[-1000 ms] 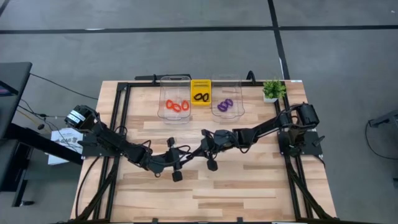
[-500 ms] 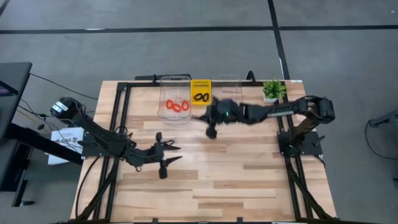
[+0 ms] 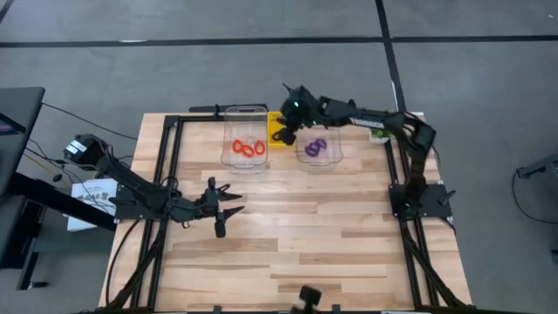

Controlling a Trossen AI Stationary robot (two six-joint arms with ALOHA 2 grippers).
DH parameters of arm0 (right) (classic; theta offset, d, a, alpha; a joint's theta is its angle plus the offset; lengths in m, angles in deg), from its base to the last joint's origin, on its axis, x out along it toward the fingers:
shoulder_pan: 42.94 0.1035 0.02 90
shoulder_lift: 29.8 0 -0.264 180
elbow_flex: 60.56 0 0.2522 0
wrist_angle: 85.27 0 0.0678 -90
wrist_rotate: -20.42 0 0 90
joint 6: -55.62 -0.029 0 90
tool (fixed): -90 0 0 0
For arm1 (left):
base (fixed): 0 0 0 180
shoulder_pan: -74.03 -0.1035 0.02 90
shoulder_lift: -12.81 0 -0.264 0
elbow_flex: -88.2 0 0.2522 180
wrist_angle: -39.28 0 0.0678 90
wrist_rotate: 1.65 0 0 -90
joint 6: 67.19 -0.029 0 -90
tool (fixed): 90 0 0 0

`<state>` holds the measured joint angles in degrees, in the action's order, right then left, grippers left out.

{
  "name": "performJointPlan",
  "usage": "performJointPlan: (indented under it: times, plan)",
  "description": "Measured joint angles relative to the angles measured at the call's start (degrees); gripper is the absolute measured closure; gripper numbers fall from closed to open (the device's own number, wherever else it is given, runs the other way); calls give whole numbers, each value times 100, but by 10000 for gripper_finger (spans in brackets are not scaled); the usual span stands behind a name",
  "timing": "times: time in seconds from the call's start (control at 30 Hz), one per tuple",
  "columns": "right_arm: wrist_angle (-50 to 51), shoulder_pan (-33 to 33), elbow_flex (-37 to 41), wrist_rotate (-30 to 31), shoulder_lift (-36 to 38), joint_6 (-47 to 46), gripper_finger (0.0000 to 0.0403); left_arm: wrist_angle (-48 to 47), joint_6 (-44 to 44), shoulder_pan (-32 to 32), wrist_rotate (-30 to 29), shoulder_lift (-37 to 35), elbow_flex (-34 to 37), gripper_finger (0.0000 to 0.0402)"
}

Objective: Sort spring keychains
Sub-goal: Put the black spring keychain into the yellow bin

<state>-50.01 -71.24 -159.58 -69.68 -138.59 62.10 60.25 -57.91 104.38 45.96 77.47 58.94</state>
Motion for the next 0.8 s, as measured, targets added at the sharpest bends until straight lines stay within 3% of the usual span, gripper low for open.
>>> performJointPlan:
  times: [0.2, 0.43, 0.8]
  plan:
    - [699, -375, -600, 12, -772, 2, 397, 14, 1, -237, 213, -15, 76, 237]
    - [531, -290, -643, 4, -965, -41, 392, 36, 40, -249, 425, -13, 76, 237]
    - [527, -170, -643, 11, -965, -151, 316, 47, 170, -249, 476, -10, 76, 237]
